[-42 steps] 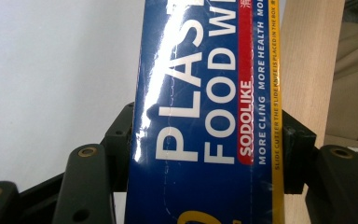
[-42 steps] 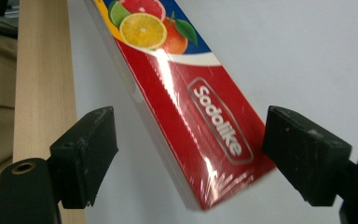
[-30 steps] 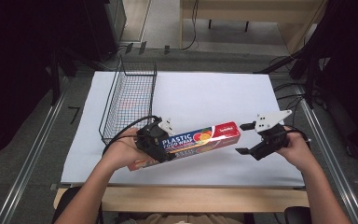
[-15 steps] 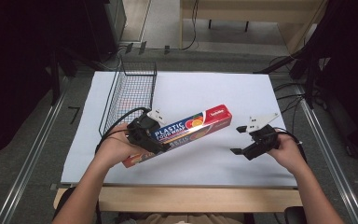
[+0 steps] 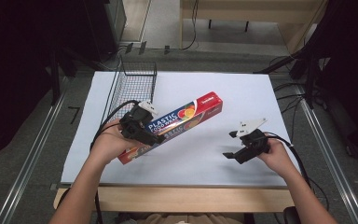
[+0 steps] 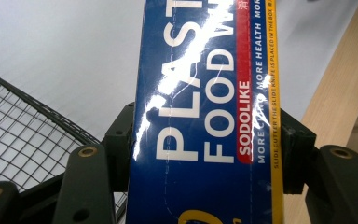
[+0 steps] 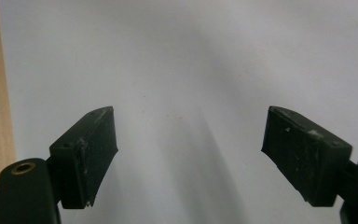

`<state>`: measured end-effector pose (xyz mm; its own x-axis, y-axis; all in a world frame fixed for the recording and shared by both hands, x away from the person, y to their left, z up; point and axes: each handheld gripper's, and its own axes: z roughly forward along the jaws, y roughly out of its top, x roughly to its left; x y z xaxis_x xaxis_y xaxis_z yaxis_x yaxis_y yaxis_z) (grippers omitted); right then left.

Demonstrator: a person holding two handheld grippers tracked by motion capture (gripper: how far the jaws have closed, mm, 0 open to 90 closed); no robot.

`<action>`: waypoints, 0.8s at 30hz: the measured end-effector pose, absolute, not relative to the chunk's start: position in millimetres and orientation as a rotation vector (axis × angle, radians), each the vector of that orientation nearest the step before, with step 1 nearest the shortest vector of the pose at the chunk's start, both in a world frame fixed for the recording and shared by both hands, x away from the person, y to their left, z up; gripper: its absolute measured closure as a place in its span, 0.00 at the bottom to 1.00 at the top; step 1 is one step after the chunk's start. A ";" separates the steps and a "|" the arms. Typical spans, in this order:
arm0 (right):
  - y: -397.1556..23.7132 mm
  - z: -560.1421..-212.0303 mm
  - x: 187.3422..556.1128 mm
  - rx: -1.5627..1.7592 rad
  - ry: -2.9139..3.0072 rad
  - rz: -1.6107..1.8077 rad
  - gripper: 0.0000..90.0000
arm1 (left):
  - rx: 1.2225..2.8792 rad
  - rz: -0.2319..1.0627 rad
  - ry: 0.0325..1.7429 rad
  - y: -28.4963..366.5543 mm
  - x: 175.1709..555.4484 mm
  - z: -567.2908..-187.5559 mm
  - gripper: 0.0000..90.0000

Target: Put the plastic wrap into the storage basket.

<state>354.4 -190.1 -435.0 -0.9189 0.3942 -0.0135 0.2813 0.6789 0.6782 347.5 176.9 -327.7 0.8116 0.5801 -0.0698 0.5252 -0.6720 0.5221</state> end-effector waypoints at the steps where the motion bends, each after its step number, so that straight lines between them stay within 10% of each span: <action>1: -188.9 -436.2 354.4 0.556 2.740 1.055 0.21 | 2.453 0.136 0.829 178.8 348.8 -326.1 0.44; 24: -183.6 -442.6 355.8 0.549 2.761 1.010 0.21 | 2.326 0.261 1.165 219.5 395.6 -309.0 0.44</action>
<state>355.8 -183.6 -442.6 -0.9216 0.3878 -0.0154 0.2864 0.7061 0.6476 395.6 219.5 -309.0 0.6114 0.7891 -0.0588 0.6888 -0.4942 0.5304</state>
